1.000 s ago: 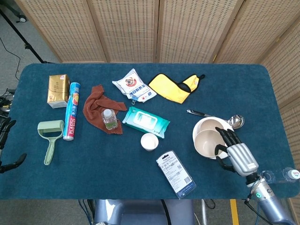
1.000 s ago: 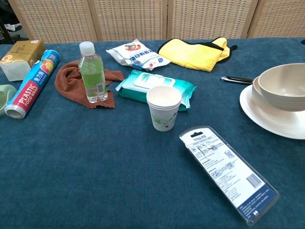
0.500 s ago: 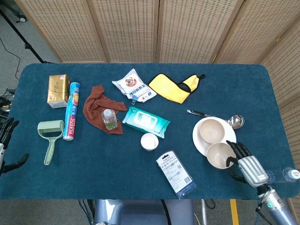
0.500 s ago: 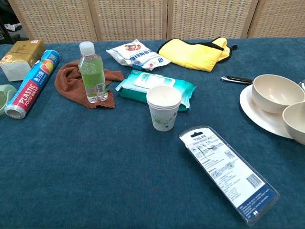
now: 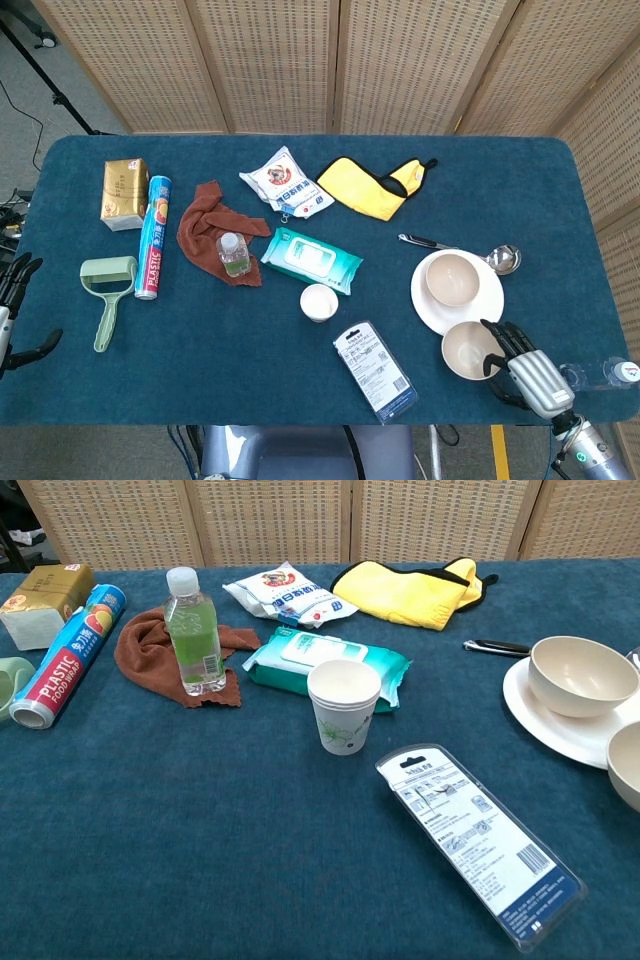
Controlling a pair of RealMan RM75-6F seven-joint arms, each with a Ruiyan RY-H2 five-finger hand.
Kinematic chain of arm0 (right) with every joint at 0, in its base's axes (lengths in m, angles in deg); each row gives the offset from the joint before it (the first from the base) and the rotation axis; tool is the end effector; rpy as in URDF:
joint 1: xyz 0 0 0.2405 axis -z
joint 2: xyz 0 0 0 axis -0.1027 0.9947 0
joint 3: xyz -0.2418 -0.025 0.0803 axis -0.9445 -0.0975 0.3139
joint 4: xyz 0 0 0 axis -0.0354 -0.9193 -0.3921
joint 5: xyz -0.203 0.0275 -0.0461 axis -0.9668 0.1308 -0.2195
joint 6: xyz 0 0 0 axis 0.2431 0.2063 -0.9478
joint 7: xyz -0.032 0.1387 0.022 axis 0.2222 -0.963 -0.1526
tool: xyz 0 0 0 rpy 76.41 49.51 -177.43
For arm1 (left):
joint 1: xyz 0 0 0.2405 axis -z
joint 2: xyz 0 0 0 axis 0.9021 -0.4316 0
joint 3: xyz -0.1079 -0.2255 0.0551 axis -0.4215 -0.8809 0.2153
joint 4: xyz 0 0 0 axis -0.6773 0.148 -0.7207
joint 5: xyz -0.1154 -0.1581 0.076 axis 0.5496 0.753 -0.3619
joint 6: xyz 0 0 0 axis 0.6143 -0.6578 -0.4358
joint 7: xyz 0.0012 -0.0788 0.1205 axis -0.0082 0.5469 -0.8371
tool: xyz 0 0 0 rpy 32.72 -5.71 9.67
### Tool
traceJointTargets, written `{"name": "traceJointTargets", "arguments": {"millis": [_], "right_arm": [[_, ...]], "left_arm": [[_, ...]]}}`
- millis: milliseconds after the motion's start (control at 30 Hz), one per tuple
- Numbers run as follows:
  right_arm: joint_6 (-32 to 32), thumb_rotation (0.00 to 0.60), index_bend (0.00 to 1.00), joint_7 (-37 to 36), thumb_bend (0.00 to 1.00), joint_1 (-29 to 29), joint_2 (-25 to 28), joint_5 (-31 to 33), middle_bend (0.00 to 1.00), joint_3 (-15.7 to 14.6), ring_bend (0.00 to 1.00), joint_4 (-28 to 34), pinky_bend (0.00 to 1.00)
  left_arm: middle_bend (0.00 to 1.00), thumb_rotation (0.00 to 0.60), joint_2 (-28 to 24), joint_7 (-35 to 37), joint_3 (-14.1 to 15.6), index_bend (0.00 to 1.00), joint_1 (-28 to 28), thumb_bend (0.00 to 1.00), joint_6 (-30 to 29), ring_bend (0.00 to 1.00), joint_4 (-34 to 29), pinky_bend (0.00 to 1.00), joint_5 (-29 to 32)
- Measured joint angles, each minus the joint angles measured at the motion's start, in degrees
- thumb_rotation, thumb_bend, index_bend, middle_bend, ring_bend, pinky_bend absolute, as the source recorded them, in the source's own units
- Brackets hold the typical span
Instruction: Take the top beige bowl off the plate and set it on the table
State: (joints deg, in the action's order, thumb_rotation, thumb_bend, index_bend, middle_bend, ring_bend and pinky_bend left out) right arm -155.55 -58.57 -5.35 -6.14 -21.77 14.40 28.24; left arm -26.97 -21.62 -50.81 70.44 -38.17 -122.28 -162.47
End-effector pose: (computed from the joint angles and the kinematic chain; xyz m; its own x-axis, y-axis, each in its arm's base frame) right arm -0.3515 -0.1728 0.0819 0.3392 -0.2934 0.8938 -0.9132 -0.3309 0.2380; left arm -0.2686 0.1835 0.2014 0.2599 0.0345 0.9650 0.9656 -0.0088 -0.2597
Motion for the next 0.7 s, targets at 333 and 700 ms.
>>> {"name": "traceJointTargets", "arguments": {"millis": [333,700], "right_arm": [[2.14,0.600,0.21,8.96,0.47,-0.30,1.97,-0.05,0.00,-0.25,0.00,1.49,0.00],[-0.03,0.600,0.16,10.81,0.50,0.28,8.67,-0.10,0.00,-0.26,0.00,10.05,0.00]], "left_arm": [[0.00,0.600,-0.10,0.27,-0.02,0.00,-0.04,0.27,-0.07,0.00,0.03,0.00,0.01],[0.00,0.600,-0.57,1.57,0.02,0.00,-0.21,0.27,-0.24,0.00,0.19,0.00,-0.19]]}}
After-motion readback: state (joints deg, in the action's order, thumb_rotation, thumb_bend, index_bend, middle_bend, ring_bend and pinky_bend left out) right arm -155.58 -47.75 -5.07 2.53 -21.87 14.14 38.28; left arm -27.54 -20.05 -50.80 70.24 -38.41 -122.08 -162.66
